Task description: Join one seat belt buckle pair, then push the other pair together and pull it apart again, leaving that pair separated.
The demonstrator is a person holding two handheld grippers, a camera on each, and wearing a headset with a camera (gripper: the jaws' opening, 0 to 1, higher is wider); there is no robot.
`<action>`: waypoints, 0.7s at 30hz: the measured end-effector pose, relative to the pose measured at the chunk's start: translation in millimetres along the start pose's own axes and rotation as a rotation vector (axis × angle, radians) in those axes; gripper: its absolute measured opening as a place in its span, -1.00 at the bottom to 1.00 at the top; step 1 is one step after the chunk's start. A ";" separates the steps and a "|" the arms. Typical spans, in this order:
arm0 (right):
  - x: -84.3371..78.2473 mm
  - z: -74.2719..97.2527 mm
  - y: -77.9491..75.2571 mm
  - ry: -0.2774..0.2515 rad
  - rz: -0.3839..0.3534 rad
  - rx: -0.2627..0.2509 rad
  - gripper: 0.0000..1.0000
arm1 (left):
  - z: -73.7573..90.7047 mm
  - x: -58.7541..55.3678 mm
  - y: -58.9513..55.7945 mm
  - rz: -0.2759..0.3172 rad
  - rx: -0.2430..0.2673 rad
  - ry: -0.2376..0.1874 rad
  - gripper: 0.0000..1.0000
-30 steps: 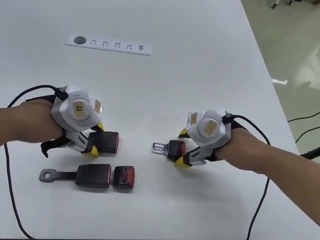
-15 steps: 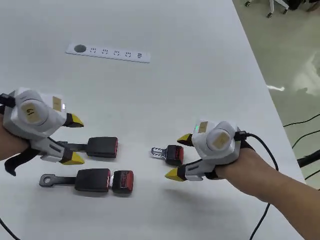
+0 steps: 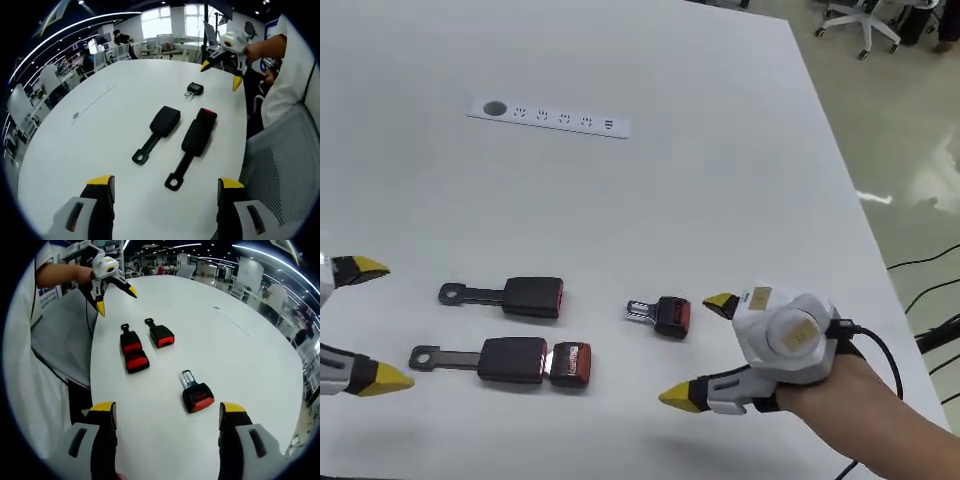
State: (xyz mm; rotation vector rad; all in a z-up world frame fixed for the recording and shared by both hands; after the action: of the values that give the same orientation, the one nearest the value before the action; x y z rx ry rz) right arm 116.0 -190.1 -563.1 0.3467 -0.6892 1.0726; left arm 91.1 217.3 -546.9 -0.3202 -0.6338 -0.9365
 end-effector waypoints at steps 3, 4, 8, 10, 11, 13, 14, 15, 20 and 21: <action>-3.4 5.2 1.5 -0.018 -0.035 -0.009 0.77 | 7.1 -9.2 -3.3 0.035 0.024 -0.013 0.82; -4.0 6.9 2.9 -0.022 -0.039 -0.015 0.80 | 9.0 -11.7 -4.7 0.045 0.031 -0.016 0.83; -14.1 10.1 6.0 -0.019 -0.056 -0.050 0.98 | 20.6 -28.6 -9.6 0.090 0.054 -0.032 0.91; -18.6 12.8 8.5 -0.016 -0.080 -0.064 0.99 | 26.2 -39.5 -8.9 0.115 0.061 -0.039 0.96; -19.8 13.6 10.1 -0.019 -0.088 -0.064 0.99 | 27.9 -42.2 -8.6 0.125 0.068 -0.045 1.00; -21.7 15.0 13.0 -0.025 -0.105 -0.065 0.99 | 30.3 -44.4 -8.7 0.158 0.084 -0.053 1.00; -23.4 15.2 15.3 -0.028 -0.117 -0.063 0.99 | 31.1 -44.9 -8.6 0.170 0.089 -0.063 1.00; -23.0 16.4 17.1 -0.031 -0.120 -0.065 0.99 | 31.8 -45.8 -8.4 0.181 0.091 -0.071 1.00; -21.0 23.2 27.4 -0.054 -0.154 -0.084 0.99 | 33.4 -42.1 -15.0 0.193 0.104 -0.074 1.00; -20.5 24.1 28.8 -0.057 -0.155 -0.085 0.99 | 33.1 -43.5 -14.1 0.195 0.102 -0.076 1.00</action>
State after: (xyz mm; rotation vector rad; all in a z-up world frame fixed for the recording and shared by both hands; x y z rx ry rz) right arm 76.0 -204.9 -560.7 0.3521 -0.7441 0.8865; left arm 48.6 254.4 -548.8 -0.3218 -0.7043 -0.7051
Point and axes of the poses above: the centre of the closed fingertips' face, and the gripper's own axes: z roughly backward along the fingers, y roughly to its left, x roughly out of its top, the point moved 9 cm from there along z, roughly backward along the fingers, and after that the axes turned 2 degrees about -x, right-handed, at the moved point
